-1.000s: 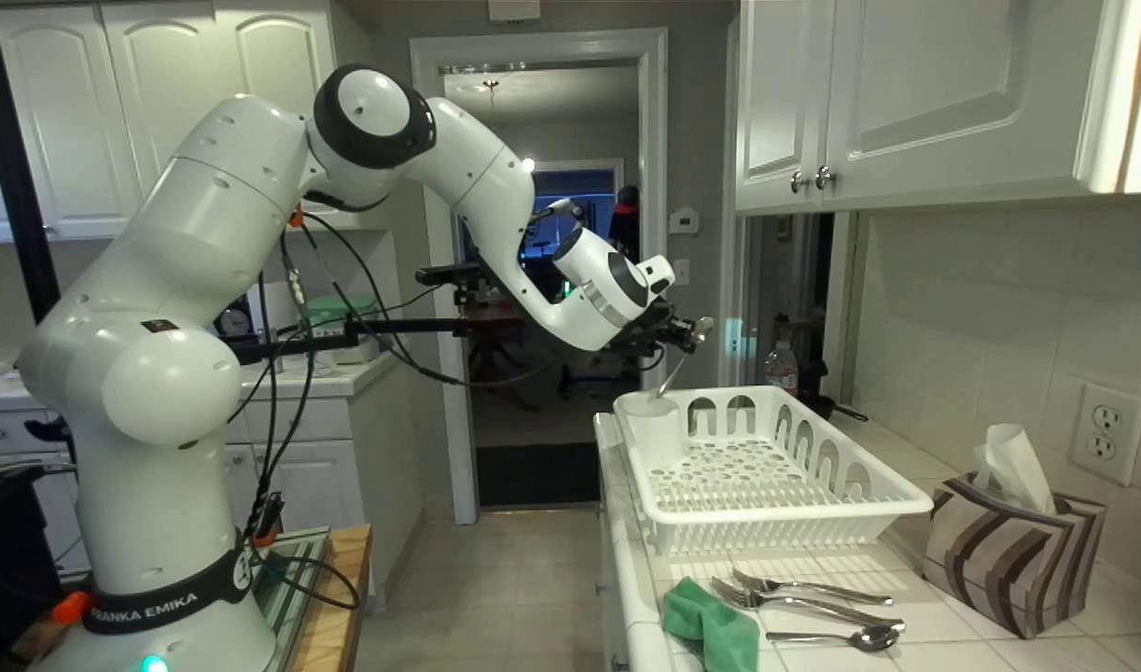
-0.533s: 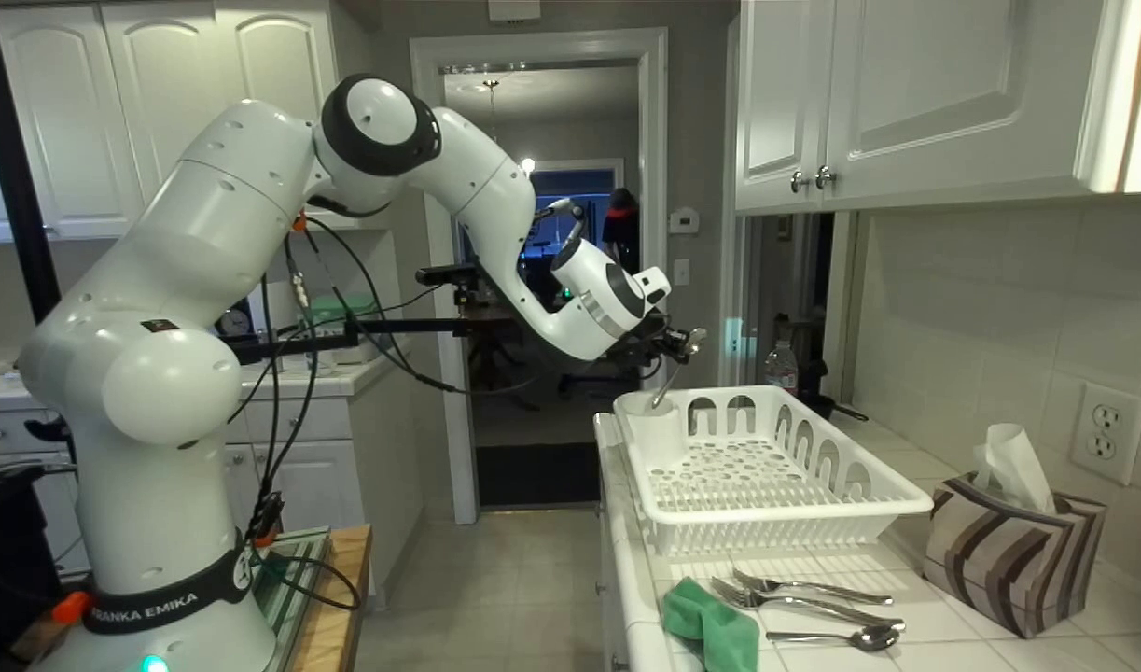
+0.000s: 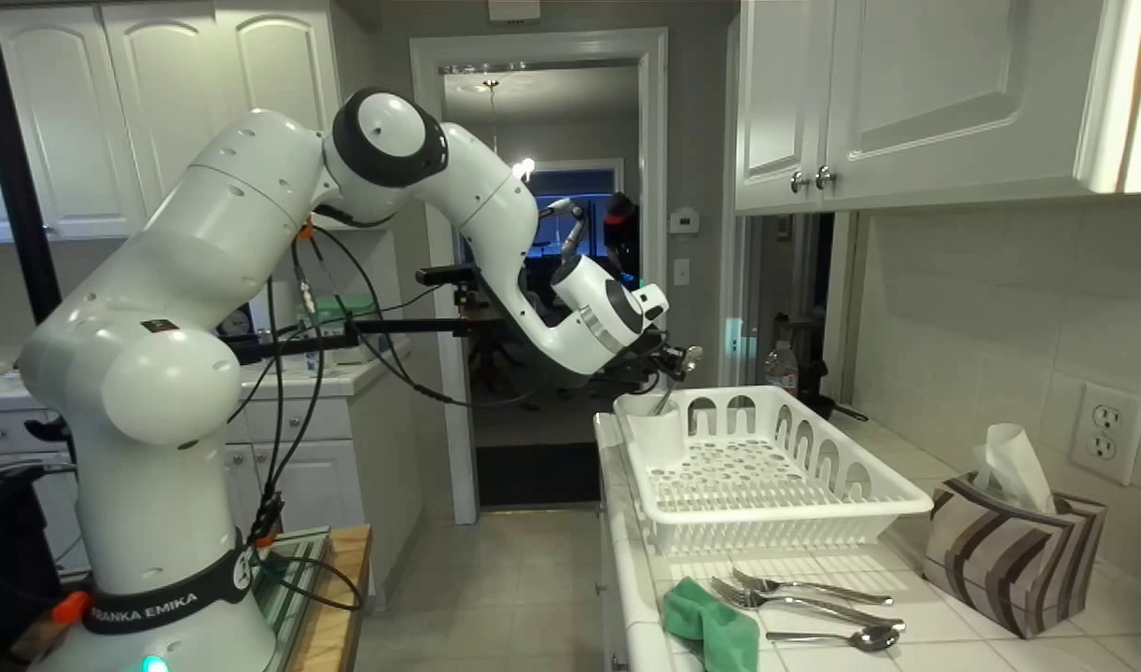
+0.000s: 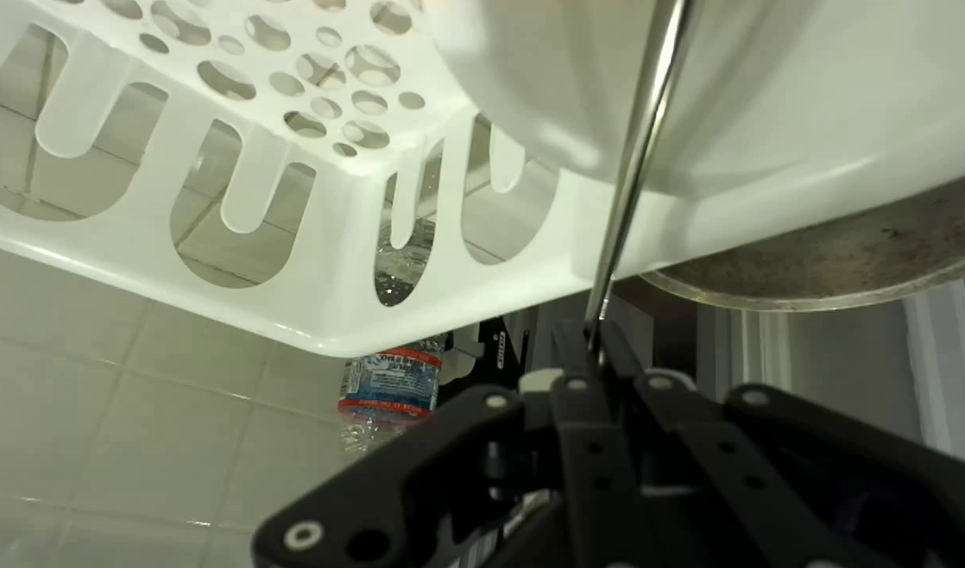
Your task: Put one silver spoon on the dishrack.
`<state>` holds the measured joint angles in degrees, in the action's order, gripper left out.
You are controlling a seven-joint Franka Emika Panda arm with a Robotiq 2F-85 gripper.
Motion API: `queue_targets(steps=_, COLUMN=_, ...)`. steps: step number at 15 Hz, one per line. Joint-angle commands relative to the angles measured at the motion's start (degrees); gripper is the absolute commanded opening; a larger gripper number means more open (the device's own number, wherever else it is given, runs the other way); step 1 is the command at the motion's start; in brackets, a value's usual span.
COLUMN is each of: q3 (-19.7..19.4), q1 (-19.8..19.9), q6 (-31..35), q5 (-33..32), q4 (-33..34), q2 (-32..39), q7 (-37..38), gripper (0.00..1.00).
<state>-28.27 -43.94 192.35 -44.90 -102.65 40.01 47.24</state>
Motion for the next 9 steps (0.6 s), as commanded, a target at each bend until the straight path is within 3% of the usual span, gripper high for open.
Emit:
queue_targets(steps=1, q3=0.11, q1=0.39, q6=0.88, q5=-0.44, q4=1.66, q2=1.72, q7=-1.02, gripper=0.01)
queue_targets(steps=8, q3=0.16, q1=0.28, q6=0.77, q5=-0.55, q4=1.87, q2=2.31, q7=-1.85, gripper=0.01)
queue_targets(steps=9, q3=0.17, q1=0.31, q6=0.76, q5=-0.57, q4=1.85, q2=2.27, q7=-2.06, gripper=0.22)
